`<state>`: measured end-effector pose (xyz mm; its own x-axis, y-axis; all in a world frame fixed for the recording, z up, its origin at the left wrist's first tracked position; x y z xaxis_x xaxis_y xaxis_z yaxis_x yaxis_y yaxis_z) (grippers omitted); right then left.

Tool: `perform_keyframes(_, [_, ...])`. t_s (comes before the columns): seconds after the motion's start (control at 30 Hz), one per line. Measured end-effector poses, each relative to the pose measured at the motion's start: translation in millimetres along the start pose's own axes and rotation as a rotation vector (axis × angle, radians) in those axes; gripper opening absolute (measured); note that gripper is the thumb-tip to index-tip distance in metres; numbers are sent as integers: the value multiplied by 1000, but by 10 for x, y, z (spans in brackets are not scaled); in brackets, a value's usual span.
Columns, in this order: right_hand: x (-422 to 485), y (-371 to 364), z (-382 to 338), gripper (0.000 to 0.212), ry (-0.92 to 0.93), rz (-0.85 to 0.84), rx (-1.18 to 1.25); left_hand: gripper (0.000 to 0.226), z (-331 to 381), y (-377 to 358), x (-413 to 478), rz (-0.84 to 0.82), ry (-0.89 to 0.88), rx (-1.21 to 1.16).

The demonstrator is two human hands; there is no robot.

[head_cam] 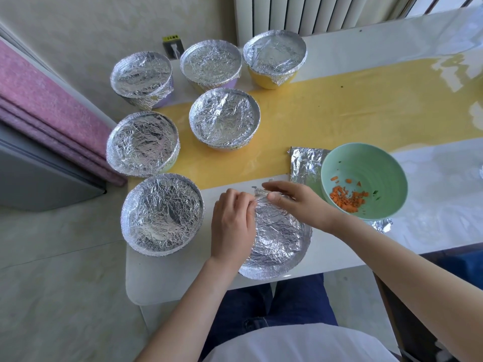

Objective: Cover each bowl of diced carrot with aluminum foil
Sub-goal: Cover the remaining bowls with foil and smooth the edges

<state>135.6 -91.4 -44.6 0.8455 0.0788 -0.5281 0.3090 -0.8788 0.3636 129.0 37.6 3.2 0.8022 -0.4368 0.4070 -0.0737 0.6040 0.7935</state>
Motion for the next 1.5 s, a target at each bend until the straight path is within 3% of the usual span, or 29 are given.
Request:
perform_keyframes(0.2, [10,32,-167,29,80,29,-159,20,-25,-75,39,-33,32,-128])
perform_keyframes(0.33, [-24,20,-344,28,204,62,-320,30,-43,-144,35,-74,45,-191])
perform_keyframes(0.57, [-57,6,-450,26,300,110,-417,28,-55,-86,40,-51,51,-200])
perform_keyframes(0.73, [-125,-34,-486,29,342,212,-575,31,-70,-88,20,-46,67,-133])
perform_keyframes(0.87, [-113,-112,-514,44,369,279,-758,30,-83,-61,27,-12,63,-119])
perform_keyframes(0.97, [-181,-94,-604,49,470,351,-720,27,-78,-40,9,10,65,-128])
perform_keyframes(1.13, [-196,-98,-610,47,471,375,-697,21,-67,-17,-1,61,61,-130])
perform_keyframes(1.4, [-24,-204,-515,35,334,162,-745,22,-121,-53,13,61,69,-130])
perform_keyframes(1.5, [-29,-172,-550,41,364,221,-748,24,-144,-32,10,80,77,-120])
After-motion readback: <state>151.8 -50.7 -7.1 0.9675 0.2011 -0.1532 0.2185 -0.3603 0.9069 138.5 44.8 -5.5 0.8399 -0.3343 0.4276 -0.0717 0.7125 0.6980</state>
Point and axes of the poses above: each hand's wrist, its own x-axis towards the middle knuckle, its own y-axis out of the back of the hand, z = x × y, the point moved 10 cm from there along x, towards the middle knuckle, and after that the axes turned 11 degrees about -y, right-handed, at the moved point
